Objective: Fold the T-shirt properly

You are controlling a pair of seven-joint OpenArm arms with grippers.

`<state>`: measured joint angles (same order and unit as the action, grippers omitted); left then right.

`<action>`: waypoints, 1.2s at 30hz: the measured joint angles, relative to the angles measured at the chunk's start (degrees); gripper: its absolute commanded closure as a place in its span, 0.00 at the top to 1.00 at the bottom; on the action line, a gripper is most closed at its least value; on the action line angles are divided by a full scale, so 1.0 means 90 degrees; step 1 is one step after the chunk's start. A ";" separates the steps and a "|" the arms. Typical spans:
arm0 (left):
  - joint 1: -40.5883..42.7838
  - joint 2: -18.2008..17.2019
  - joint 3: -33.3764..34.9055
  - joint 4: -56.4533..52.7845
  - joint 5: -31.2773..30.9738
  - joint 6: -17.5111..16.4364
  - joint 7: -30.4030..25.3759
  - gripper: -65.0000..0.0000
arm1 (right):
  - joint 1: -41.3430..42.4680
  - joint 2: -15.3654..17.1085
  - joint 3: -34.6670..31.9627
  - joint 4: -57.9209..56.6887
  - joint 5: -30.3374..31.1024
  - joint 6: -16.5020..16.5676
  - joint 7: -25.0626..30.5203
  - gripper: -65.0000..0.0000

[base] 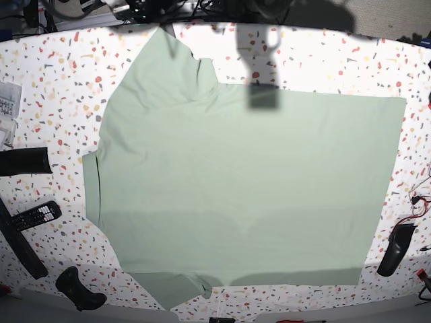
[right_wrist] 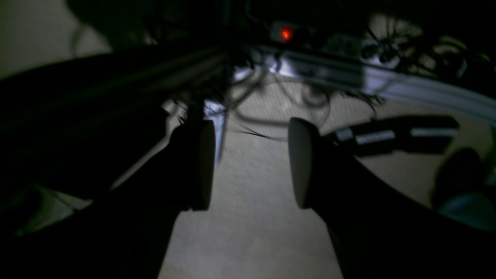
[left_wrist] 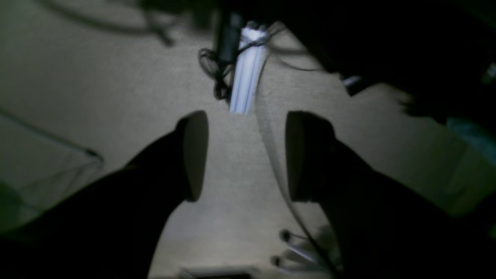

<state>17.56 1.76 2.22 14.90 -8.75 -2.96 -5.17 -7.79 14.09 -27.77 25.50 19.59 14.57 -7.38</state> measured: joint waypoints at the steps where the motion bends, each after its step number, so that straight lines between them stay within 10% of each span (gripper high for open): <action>1: -0.0032 -0.0002 0.0005 0.0107 0.0010 -0.0007 -0.0017 0.45 | 0.0000 0.0005 0.0000 0.0000 0.0000 -0.0002 0.0000 0.46; 17: -0.0080 -0.0100 0.0002 0.0585 0.1124 0.0313 0.0223 0.45 | 0.0002 -0.0029 0.0000 0.0000 -0.0512 0.0151 -0.0187 0.46; 36: -0.0085 -0.1100 0.0002 0.0585 0.1124 0.0364 0.0078 0.45 | -0.0153 -0.0015 0.0000 0.0002 -0.0515 0.0151 0.0211 0.46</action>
<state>16.80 -8.14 2.24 20.16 1.37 0.32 -4.47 -9.17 13.96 -27.77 25.52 14.96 15.92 -5.48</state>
